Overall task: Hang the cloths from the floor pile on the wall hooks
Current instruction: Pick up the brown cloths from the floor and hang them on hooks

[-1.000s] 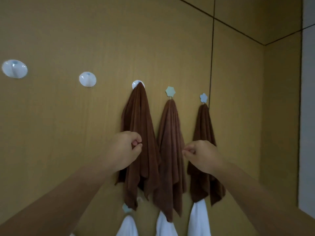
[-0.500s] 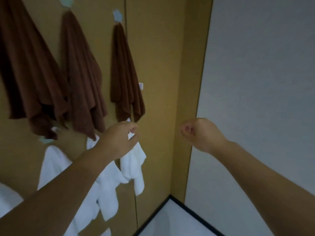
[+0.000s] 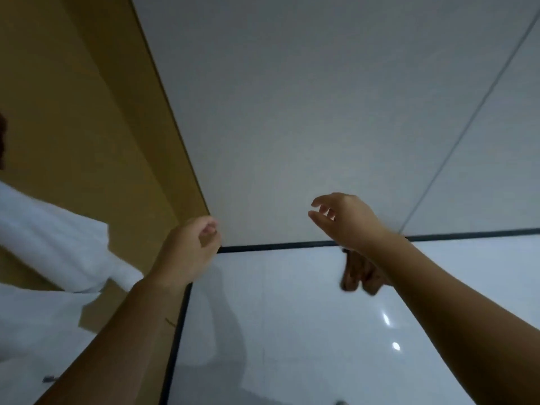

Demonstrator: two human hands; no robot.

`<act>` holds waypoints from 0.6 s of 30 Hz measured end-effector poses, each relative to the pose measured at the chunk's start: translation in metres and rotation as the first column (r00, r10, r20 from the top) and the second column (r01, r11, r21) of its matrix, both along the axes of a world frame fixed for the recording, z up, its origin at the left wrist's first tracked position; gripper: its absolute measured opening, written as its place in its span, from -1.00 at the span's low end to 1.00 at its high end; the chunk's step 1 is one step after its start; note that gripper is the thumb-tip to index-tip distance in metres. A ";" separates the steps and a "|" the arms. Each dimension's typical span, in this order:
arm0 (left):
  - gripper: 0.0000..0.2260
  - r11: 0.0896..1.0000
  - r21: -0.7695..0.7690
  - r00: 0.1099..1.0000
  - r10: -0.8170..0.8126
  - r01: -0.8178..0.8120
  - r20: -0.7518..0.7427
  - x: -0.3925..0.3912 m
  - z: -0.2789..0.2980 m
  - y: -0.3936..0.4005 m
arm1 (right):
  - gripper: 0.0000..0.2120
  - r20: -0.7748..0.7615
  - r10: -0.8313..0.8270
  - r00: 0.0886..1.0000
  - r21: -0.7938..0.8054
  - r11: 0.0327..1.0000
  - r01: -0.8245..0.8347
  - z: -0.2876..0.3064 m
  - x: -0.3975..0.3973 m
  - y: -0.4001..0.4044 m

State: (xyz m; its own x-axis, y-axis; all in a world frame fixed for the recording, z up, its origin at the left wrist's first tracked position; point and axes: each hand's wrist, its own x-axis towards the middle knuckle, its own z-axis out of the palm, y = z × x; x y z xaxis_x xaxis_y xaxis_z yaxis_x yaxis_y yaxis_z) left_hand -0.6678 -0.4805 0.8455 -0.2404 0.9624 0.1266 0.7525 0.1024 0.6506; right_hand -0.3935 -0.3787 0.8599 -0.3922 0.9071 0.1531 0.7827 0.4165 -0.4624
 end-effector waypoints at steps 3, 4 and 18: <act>-0.80 0.987 -0.078 0.988 -0.132 0.138 0.078 0.027 -0.045 0.009 | -0.77 0.038 -0.166 0.985 -0.121 0.978 0.170 -0.037 0.043 -0.035; -0.81 0.978 -0.101 0.980 -0.176 0.185 0.092 0.038 -0.058 0.010 | -0.77 0.054 -0.212 0.976 -0.146 0.965 0.218 -0.048 0.058 -0.048; -0.80 0.779 -0.340 0.846 -0.521 0.527 0.117 0.199 -0.126 0.022 | -0.68 0.230 -0.625 0.746 -0.331 0.670 0.664 -0.137 0.236 -0.178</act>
